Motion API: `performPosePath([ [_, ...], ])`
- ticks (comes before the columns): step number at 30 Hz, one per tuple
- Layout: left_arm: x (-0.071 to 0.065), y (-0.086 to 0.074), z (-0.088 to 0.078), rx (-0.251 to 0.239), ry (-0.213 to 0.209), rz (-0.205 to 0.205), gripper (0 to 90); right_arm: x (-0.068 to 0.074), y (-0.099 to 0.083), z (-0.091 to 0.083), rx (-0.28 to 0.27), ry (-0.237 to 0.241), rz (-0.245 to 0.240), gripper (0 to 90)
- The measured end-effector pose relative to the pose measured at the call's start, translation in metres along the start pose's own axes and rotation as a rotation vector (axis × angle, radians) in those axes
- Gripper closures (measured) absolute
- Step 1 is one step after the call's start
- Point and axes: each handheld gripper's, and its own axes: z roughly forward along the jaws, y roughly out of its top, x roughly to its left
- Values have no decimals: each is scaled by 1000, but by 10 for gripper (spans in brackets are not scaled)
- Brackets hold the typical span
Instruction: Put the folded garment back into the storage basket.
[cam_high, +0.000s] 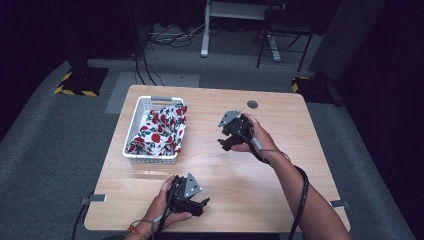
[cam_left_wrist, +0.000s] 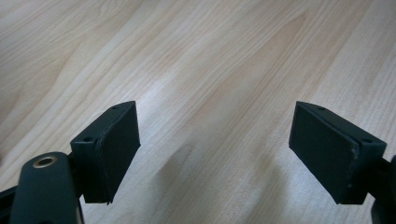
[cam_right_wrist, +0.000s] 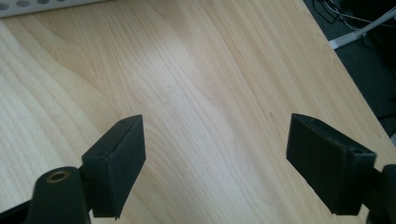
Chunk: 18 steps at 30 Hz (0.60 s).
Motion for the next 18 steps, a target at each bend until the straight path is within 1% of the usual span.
performPosePath([
  [3, -2, -1, 3, 10, -8, 2, 161, 1, -12, -4, 0, -1, 10, 198],
  [8, -2, -3, 6, 27, -15, 4, 161, 4, -32, -10, 4, -3, 13, 193],
  [12, -2, -4, 8, 34, -8, -3, 162, 4, -51, -14, 4, 4, 36, 193],
  [15, -1, -4, 9, 43, -11, -3, 162, 6, -66, -17, 10, -9, 43, 191],
  [18, -1, -5, 10, 42, -16, -9, 162, 8, -82, -21, 9, -14, 62, 191],
])
